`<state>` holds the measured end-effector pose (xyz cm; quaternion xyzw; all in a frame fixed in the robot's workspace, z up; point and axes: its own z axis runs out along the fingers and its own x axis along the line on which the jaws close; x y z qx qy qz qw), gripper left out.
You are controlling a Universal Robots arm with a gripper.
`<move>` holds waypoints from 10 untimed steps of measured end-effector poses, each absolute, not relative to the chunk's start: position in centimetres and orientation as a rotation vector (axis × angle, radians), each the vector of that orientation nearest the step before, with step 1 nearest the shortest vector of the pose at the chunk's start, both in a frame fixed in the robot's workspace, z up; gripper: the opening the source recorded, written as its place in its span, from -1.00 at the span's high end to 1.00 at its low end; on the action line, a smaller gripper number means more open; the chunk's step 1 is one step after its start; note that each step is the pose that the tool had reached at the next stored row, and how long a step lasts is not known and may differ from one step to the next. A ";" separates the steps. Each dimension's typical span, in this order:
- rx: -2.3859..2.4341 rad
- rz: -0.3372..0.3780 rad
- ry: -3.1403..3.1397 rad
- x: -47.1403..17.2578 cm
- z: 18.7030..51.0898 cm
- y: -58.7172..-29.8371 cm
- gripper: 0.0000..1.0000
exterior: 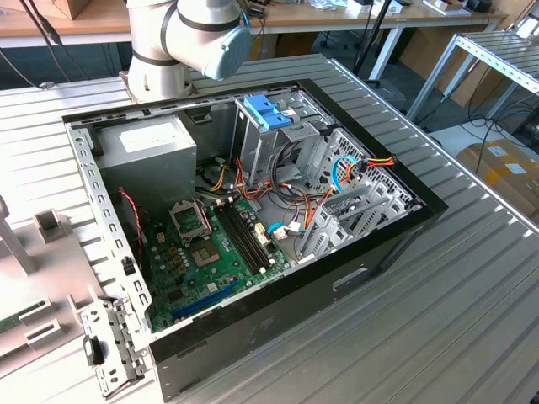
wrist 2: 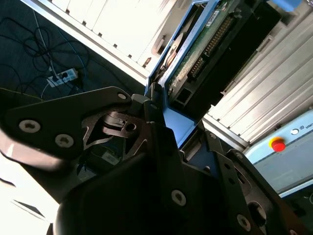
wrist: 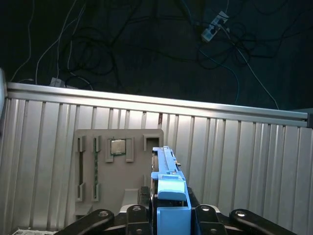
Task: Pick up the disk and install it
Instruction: 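Pick up the disk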
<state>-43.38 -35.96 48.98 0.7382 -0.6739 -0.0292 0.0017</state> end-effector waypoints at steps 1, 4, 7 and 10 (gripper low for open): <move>2.317 -0.091 -2.115 -43.4 49.0 -36.0 0.26; 2.316 -0.091 -2.115 -43.4 49.0 -36.0 0.26; 2.316 -0.091 -2.115 -43.1 49.0 -36.1 0.26; 2.316 -0.091 -2.115 -41.5 49.0 -36.1 0.26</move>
